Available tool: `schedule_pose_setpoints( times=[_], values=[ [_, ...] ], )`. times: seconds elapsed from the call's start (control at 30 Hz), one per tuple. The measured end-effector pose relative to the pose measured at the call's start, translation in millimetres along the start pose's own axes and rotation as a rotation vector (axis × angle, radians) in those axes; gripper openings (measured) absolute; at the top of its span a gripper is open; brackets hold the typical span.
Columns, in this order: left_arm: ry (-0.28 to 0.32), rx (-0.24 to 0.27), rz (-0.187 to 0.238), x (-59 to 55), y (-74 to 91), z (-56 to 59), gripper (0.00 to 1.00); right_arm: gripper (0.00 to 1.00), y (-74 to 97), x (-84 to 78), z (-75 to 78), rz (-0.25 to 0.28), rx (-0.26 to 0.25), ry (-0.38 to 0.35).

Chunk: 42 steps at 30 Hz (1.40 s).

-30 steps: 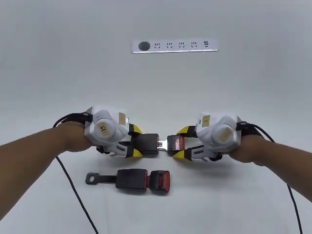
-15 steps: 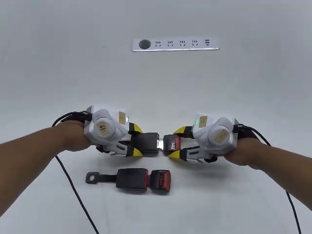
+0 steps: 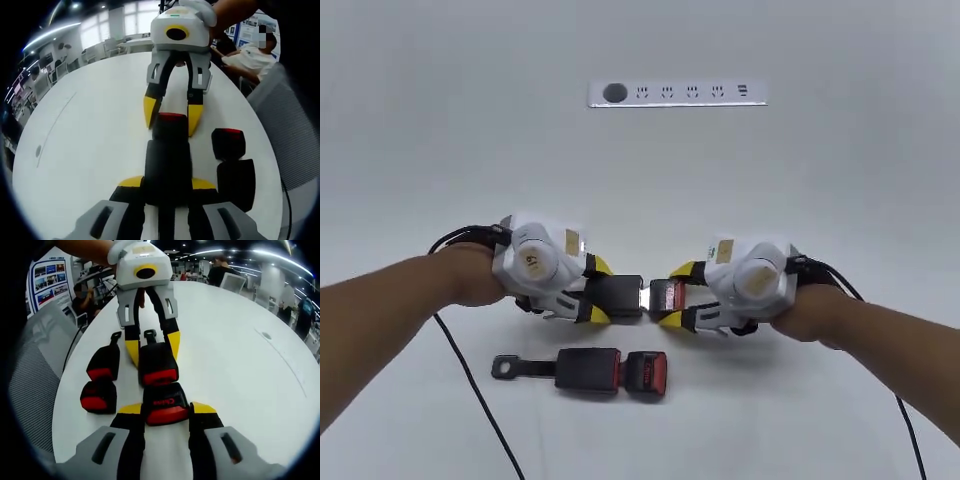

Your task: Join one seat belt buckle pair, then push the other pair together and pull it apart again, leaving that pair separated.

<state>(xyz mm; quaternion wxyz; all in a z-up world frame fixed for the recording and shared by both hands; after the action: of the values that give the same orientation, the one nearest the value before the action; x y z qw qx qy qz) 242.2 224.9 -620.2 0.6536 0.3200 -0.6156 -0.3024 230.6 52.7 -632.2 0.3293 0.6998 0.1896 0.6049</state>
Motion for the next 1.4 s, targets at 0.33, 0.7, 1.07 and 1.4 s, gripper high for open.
schedule_pose_setpoints(
  times=[0.33,0.7,1.07,1.4],
  values=[
    [-0.005,0.0,-0.002,0.4,-0.3,0.1,0.33,0.32,-1.2,1.8,0.4,-0.015,-0.002,0.003],
    [-0.022,-0.005,-0.013,1.2,-1.1,-0.2,0.33,0.33,-1.7,4.8,-1.7,-0.031,-0.006,0.007],
    [-0.032,-0.006,-0.022,3.3,-0.2,1.4,0.34,0.33,-0.4,5.6,-2.8,-0.037,-0.011,0.011],
    [-0.034,-0.009,-0.035,4.3,0.5,1.6,0.34,0.33,0.1,4.4,-3.2,-0.042,-0.015,0.015]
  ],
)
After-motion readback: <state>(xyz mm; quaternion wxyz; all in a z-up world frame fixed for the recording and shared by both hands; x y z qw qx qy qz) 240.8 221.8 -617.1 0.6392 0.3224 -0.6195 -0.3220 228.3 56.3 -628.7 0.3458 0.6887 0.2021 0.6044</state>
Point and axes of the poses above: the centre of the closed fingertips' face, and the gripper's own axes: y roughly backward along the fingers, z roughly to its right, x roughly out of its top, the point moved 9 cm from there along y, roughly backward along the fingers, and after that the axes turned 1 degree about z, right-handed, at the moved point
